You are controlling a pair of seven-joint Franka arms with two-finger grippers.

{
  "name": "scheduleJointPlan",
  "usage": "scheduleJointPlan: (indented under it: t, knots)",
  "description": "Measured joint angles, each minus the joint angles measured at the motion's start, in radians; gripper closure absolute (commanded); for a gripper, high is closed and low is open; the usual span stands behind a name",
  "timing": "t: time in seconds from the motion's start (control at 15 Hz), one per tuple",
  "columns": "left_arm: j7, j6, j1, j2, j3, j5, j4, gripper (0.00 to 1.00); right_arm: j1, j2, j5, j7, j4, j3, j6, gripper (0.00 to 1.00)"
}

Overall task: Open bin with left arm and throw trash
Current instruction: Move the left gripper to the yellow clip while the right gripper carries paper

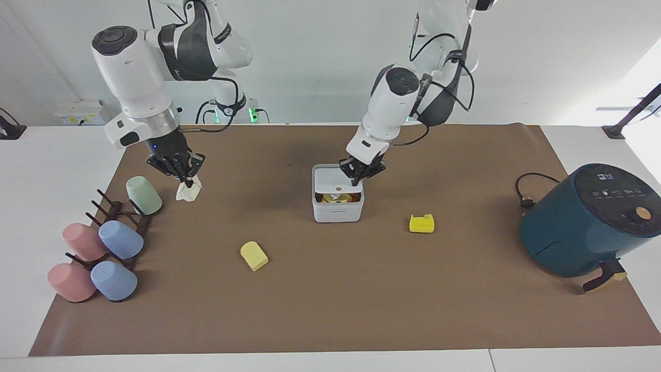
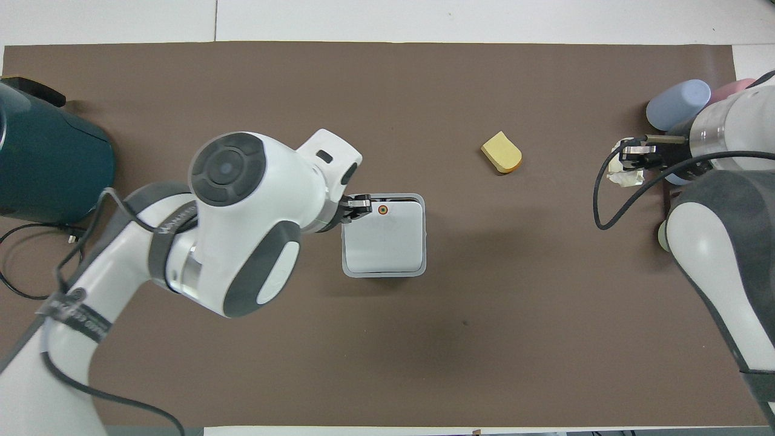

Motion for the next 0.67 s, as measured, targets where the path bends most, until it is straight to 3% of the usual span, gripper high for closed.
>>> scheduleJointPlan:
  t: [0.07,0.13,0.2,0.4,0.67]
  knots:
    - [0.049,-0.044,0.042,-0.034,0.003,0.0,0.0,0.97,0.001,0.0,0.0,0.0,-0.003,0.001,-0.001,1.0]
    - [0.115,-0.078,0.088,-0.062,0.006,0.0,-0.002,0.38,0.003,0.0,0.0,0.0,-0.004,0.003,-0.001,1.0]
    - [0.203,-0.097,0.137,-0.08,0.008,0.0,-0.008,0.0,0.007,0.0,0.001,0.002,-0.005,0.008,-0.001,1.0]
    - [0.405,-0.107,0.259,-0.085,0.014,0.0,-0.028,0.0,0.077,0.0,0.004,0.106,-0.005,0.027,0.002,1.0]
    - [0.435,-0.099,0.288,-0.075,0.015,0.053,-0.046,0.0,0.259,0.003,0.004,0.386,-0.01,0.04,0.046,1.0]
